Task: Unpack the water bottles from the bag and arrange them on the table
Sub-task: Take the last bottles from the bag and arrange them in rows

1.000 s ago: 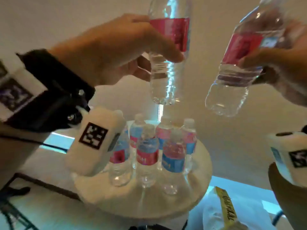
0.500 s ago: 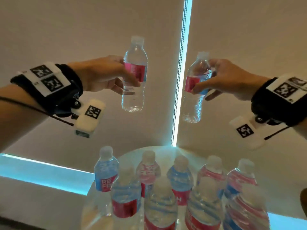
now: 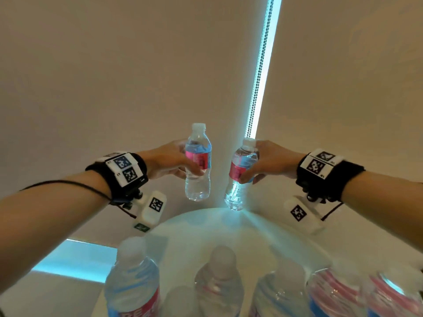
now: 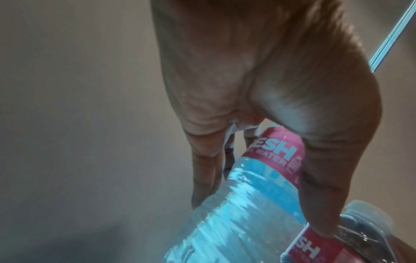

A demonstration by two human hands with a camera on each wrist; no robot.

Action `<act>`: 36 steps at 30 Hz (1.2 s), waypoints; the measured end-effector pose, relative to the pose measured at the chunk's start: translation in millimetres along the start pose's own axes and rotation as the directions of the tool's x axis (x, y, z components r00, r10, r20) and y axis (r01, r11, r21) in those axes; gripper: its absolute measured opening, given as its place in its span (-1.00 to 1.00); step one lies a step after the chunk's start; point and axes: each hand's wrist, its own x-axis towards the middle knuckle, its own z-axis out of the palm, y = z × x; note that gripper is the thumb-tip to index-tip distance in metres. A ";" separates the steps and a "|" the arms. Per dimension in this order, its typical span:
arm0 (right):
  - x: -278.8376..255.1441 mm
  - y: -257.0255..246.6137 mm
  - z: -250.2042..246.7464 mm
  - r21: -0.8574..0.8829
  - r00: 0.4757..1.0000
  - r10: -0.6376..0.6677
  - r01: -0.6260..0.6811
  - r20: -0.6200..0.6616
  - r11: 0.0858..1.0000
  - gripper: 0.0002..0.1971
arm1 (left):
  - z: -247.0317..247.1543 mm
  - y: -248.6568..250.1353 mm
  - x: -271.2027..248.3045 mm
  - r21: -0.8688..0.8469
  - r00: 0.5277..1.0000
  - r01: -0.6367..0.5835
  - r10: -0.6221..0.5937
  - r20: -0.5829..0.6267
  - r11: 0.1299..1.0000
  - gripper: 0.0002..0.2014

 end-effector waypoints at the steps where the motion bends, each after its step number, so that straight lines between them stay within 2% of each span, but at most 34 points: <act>1: 4.5 6.8 5.3 0.006 1.000 0.016 -0.016 0.012 1.000 -0.46 | 4.4 -6.7 5.6 -0.001 1.000 0.010 -0.010 0.013 1.000 -0.43; 6: 25.1 39.4 26.8 0.012 0.994 0.086 -0.087 0.070 0.996 -0.40 | 28.5 -33.4 26.0 0.026 0.996 0.056 -0.058 0.074 0.998 -0.35; 12: 31.2 56.3 42.6 -0.015 0.990 0.102 -0.100 0.102 0.995 -0.49 | 42.8 -56.6 39.9 0.029 0.990 0.106 -0.108 0.086 0.994 -0.42; 14: 31.0 59.1 46.0 -0.007 0.987 0.116 -0.116 0.111 0.993 -0.46 | 43.9 -64.2 44.6 0.037 0.990 0.122 -0.124 0.070 0.992 -0.41; 20: 35.6 67.7 53.9 0.041 0.992 0.124 -0.125 0.032 0.991 -0.21 | 43.4 -77.6 51.6 0.043 0.986 0.161 -0.163 0.040 0.986 -0.32; 24: 37.3 70.8 55.6 0.054 0.993 0.122 -0.122 0.007 0.991 -0.26 | 43.3 -81.9 55.4 0.028 0.986 0.156 -0.157 0.050 0.987 -0.33; 30: 37.9 71.4 56.5 0.050 0.993 0.117 -0.117 0.006 0.992 -0.25 | 40.3 -88.2 61.6 0.038 0.986 0.132 -0.135 0.096 0.991 -0.23; 36: 36.5 72.2 55.5 0.042 0.993 0.117 -0.117 0.006 0.992 -0.27 | 35.5 -91.6 61.4 0.065 0.985 0.118 -0.125 0.123 0.991 -0.29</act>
